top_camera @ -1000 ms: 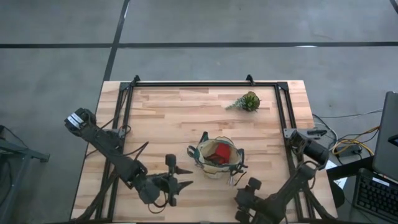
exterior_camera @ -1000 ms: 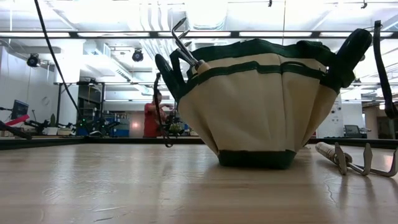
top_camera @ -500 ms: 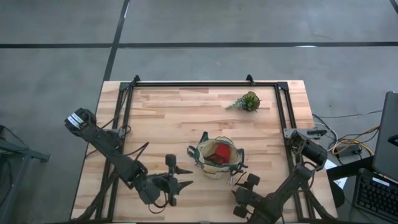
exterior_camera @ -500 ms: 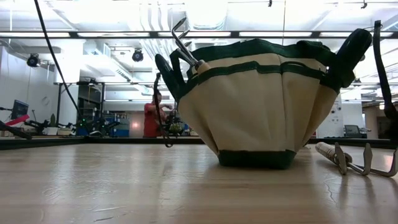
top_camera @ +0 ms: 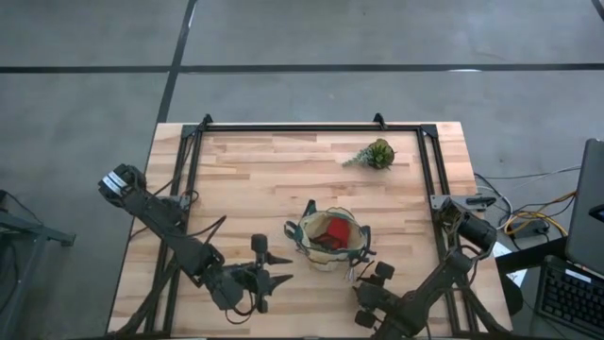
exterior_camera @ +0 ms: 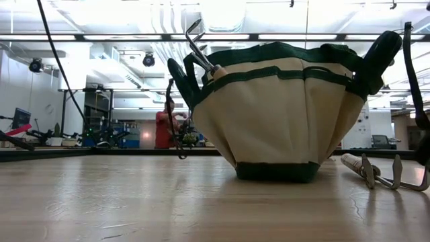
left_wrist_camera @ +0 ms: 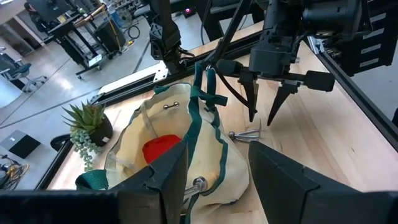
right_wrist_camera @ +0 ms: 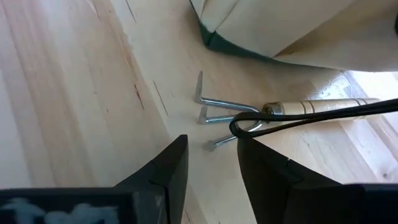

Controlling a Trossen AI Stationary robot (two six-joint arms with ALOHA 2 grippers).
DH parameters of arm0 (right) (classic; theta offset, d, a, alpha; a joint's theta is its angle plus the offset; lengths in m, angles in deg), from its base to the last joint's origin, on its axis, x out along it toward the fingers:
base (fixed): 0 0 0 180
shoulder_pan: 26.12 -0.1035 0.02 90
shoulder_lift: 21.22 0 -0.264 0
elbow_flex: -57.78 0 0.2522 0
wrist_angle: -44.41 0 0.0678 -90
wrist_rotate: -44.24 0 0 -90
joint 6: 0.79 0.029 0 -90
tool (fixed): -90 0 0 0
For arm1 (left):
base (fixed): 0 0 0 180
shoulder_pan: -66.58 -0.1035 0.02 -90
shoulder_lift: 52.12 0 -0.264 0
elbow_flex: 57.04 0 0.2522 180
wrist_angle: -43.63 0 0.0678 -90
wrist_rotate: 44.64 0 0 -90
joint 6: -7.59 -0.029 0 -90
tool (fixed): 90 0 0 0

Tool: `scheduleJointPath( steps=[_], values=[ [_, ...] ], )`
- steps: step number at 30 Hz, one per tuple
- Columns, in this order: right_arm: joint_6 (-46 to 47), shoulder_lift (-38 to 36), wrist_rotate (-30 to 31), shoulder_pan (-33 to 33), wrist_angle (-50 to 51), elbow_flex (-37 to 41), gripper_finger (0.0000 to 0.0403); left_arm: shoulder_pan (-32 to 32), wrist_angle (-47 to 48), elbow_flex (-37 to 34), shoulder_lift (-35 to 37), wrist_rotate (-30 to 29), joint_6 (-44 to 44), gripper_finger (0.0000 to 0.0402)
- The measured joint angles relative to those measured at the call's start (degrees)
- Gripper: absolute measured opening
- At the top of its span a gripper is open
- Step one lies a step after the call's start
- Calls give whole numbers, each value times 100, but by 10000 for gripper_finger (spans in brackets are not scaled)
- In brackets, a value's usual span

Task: Pick & Place Garden tools in Gardening bag
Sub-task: Put the hand rake into the gardening bag

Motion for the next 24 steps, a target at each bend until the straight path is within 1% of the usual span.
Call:
scheduleJointPath(
  steps=[4,8,15,17,24],
  values=[
    [-1,0,62,-2,-36,8,119,0,2,0,-1,46,-2,174],
    [-5,0,134,6,-59,8,96,2,2,0,-1,48,-4,174],
    [-49,0,110,60,-88,26,35,2,-4,-31,-3,48,4,174],
    [-41,0,-3,86,-98,27,17,2,-3,-94,-3,48,26,174],
    [-30,-2,-358,111,-151,-55,9,2,-53,-297,-7,48,173,174]
  ],
)
